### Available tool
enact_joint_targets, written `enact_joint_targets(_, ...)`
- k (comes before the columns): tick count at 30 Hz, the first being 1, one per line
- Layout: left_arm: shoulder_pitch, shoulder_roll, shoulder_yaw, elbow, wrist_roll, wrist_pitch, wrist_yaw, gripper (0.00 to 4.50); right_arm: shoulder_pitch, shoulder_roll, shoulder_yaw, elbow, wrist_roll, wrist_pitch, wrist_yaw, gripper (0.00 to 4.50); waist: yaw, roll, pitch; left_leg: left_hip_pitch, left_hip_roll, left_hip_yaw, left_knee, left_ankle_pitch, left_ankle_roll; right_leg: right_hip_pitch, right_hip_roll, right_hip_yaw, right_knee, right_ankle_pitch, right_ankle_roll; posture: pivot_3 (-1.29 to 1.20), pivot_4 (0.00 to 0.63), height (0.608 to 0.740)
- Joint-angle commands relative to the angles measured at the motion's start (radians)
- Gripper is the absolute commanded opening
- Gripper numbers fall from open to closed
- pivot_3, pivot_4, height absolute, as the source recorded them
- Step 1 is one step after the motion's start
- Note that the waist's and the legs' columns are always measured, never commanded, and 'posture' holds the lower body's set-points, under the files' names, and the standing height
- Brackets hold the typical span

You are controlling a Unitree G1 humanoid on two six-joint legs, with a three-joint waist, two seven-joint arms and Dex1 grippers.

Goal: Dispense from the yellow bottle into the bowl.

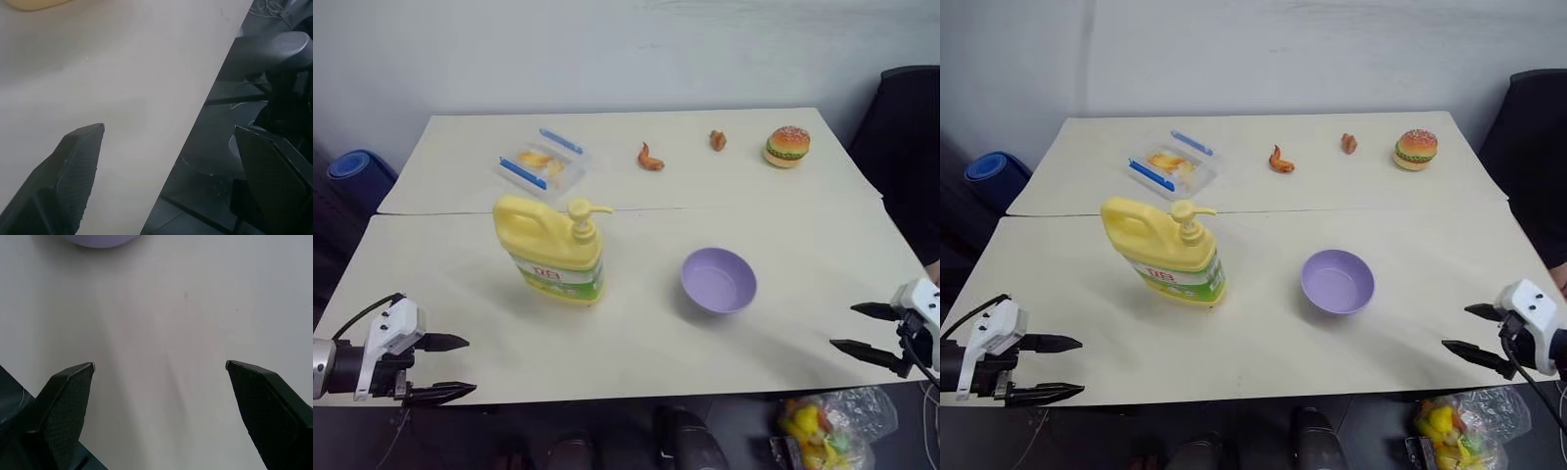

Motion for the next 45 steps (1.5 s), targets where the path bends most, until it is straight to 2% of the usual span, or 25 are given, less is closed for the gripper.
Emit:
enact_joint_targets(1, -0.012, -0.005, 0.016, 0.008, 0.004, -0.024, -0.003, 4.50, -0.003, -0.002, -0.045, -0.019, 0.014, -0.002, -0.005, 4.48, 0.000, 0.000, 0.000, 0.000, 0.000, 0.000, 0.000, 0.000, 0.000, 0.000, 0.000, 0.000, 0.000, 0.000, 0.000, 0.00, 0.150, 0.740)
enact_joint_targets(11, -0.102, -0.056, -0.005, 0.004, -0.028, 0.005, 0.057, 4.50, 0.015, 0.006, -0.048, -0.036, 0.013, -0.009, -0.024, 4.48, 0.001, 0.000, 0.000, 0.001, -0.001, 0.001, 0.000, 0.000, 0.000, 0.000, 0.000, 0.001, 0.001, 0.000, 0.000, 0.00, 0.150, 0.740)
enact_joint_targets(14, -0.149, -0.052, 0.007, -0.056, -0.124, 0.105, 0.048, 4.50, 0.031, -0.003, -0.070, -0.093, 0.036, 0.025, -0.021, 4.48, 0.002, 0.000, 0.000, 0.001, -0.001, 0.001, 0.001, 0.000, 0.000, 0.000, 0.000, 0.001, 0.002, 0.000, 0.000, 0.00, 0.150, 0.740)
enact_joint_targets(19, -0.213, 0.011, 0.066, -0.209, -0.357, 0.307, -0.013, 4.50, 0.052, 0.008, -0.128, -0.341, 0.155, 0.187, -0.048, 4.48, 0.001, -0.002, 0.001, 0.001, 0.000, 0.001, 0.001, 0.001, -0.001, 0.000, 0.000, 0.002, 0.003, 0.000, 0.001, 0.00, 0.150, 0.740)
enact_joint_targets(24, -0.430, 0.105, 0.013, -0.305, -0.535, 0.422, -0.022, 4.50, 0.003, 0.000, -0.060, -0.608, 0.233, 0.348, -0.146, 4.48, 0.002, -0.003, 0.001, 0.001, -0.001, 0.000, 0.002, 0.002, -0.003, 0.000, 0.001, 0.002, 0.004, 0.000, 0.001, 0.00, 0.150, 0.740)
enact_joint_targets(28, -0.616, 0.132, -0.153, -0.316, -0.474, 0.350, -0.090, 4.50, -0.117, 0.020, 0.128, -0.720, 0.178, 0.423, -0.275, 4.48, 0.001, -0.003, 0.001, 0.001, -0.002, 0.001, 0.002, 0.003, -0.004, 0.000, 0.002, 0.001, 0.004, 0.000, 0.001, 0.00, 0.150, 0.740)
enact_joint_targets(35, -0.938, 0.046, -0.417, -0.214, -0.353, 0.278, -0.196, 4.50, -0.294, 0.155, 0.454, -0.703, 0.001, 0.488, -0.473, 4.48, 0.003, -0.005, 0.002, 0.000, -0.004, 0.003, 0.005, 0.004, -0.005, 0.000, 0.015, 0.001, 0.003, 0.000, 0.001, 0.00, 0.150, 0.740)
enact_joint_targets(40, -1.031, -0.035, -0.516, -0.147, -0.255, 0.213, -0.222, 4.50, -0.322, 0.214, 0.562, -0.643, -0.096, 0.437, -0.500, 4.48, 0.003, -0.005, 0.002, -0.004, -0.004, 0.003, 0.011, 0.004, -0.005, -0.002, 0.017, 0.001, 0.004, 0.001, 0.001, 0.00, 0.150, 0.740)
enact_joint_targets(45, -1.067, -0.081, -0.537, -0.128, -0.231, 0.203, -0.222, 4.50, -0.329, 0.244, 0.616, -0.581, -0.167, 0.386, -0.501, 4.48, 0.003, -0.006, 0.002, -0.012, -0.003, 0.002, 0.018, 0.003, -0.003, -0.004, 0.017, 0.001, 0.005, 0.001, 0.003, 0.00, 0.150, 0.740)
